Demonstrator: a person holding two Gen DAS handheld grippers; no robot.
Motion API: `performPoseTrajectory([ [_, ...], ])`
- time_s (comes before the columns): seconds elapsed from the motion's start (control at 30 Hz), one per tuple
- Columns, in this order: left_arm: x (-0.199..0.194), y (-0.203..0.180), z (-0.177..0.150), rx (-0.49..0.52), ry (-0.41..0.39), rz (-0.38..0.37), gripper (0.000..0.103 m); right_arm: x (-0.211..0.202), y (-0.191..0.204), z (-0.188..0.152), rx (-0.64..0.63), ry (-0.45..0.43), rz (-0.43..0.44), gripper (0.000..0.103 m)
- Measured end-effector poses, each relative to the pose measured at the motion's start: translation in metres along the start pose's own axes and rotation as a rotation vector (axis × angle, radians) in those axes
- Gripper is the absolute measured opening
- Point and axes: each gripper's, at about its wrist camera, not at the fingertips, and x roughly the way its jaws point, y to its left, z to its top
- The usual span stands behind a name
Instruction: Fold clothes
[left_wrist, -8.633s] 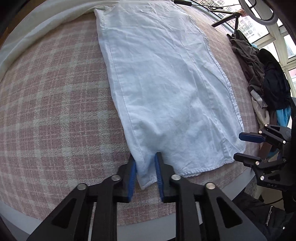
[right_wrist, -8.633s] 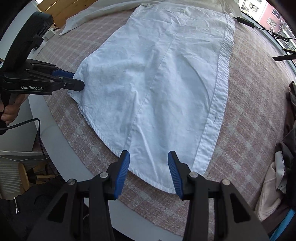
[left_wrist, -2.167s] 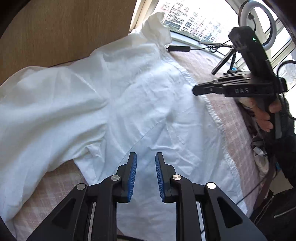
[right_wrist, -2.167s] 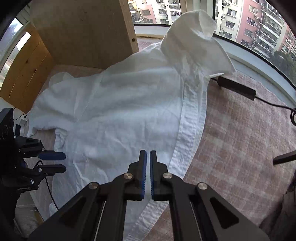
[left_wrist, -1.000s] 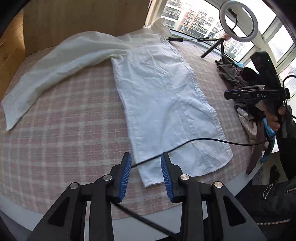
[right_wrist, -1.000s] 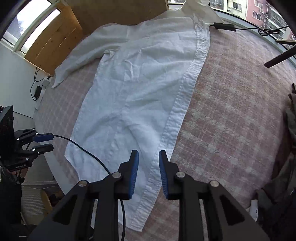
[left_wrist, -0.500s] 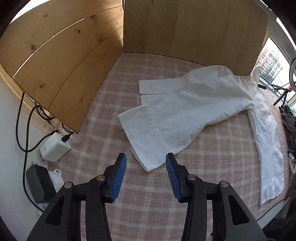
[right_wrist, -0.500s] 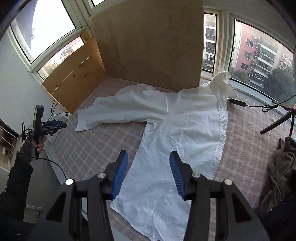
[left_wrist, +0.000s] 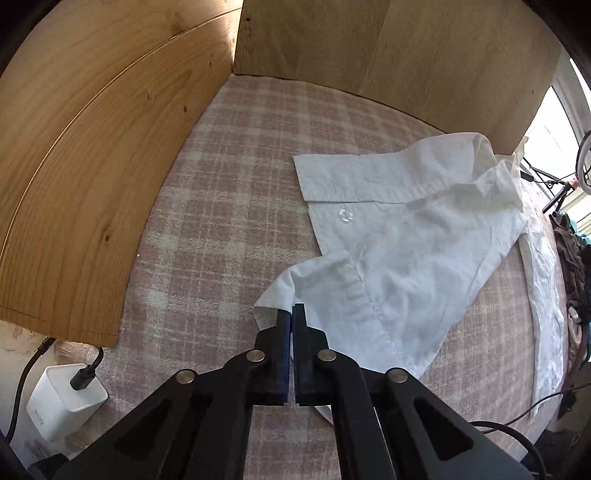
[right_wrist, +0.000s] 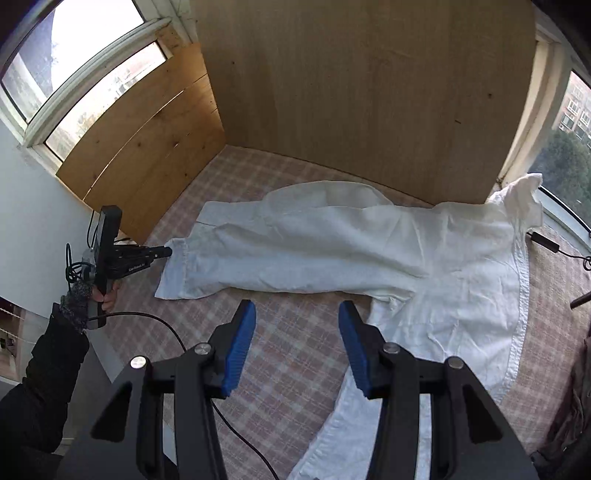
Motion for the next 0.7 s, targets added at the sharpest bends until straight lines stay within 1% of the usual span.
performPoseTrajectory([
  [0.1, -0.022, -0.014, 0.0, 0.044, -0.043, -0.051, 0.0, 0.045, 0.044, 0.007, -0.081, 0.043, 0.061, 0.046],
  [0.17, -0.033, -0.021, -0.002, 0.064, -0.068, -0.061, 0.0, 0.073, 0.068, 0.015, -0.081, 0.074, 0.121, 0.046],
  [0.27, -0.042, -0.024, -0.007, 0.069, -0.094, -0.051, 0.0, 0.108, 0.088, 0.034, 0.008, 0.116, 0.199, 0.046],
  [0.3, -0.044, -0.024, -0.01, 0.061, -0.101, -0.051, 0.0, 0.118, 0.091, 0.04, 0.055, 0.135, 0.222, 0.046],
  [0.4, -0.051, -0.032, -0.026, 0.059, -0.135, -0.082, 0.0, 0.145, 0.1, 0.051, 0.172, 0.209, 0.268, 0.046],
  [0.43, -0.053, -0.038, -0.031, 0.066, -0.143, -0.095, 0.0, 0.152, 0.105, 0.053, 0.186, 0.222, 0.275, 0.046],
  [0.57, -0.056, -0.063, -0.046, 0.116, -0.157, -0.14, 0.0, 0.171, 0.12, 0.051, 0.19, 0.258, 0.201, 0.047],
  [0.7, -0.055, -0.078, -0.053, 0.149, -0.156, -0.166, 0.001, 0.186, 0.124, 0.043, 0.225, 0.316, 0.214, 0.047],
])
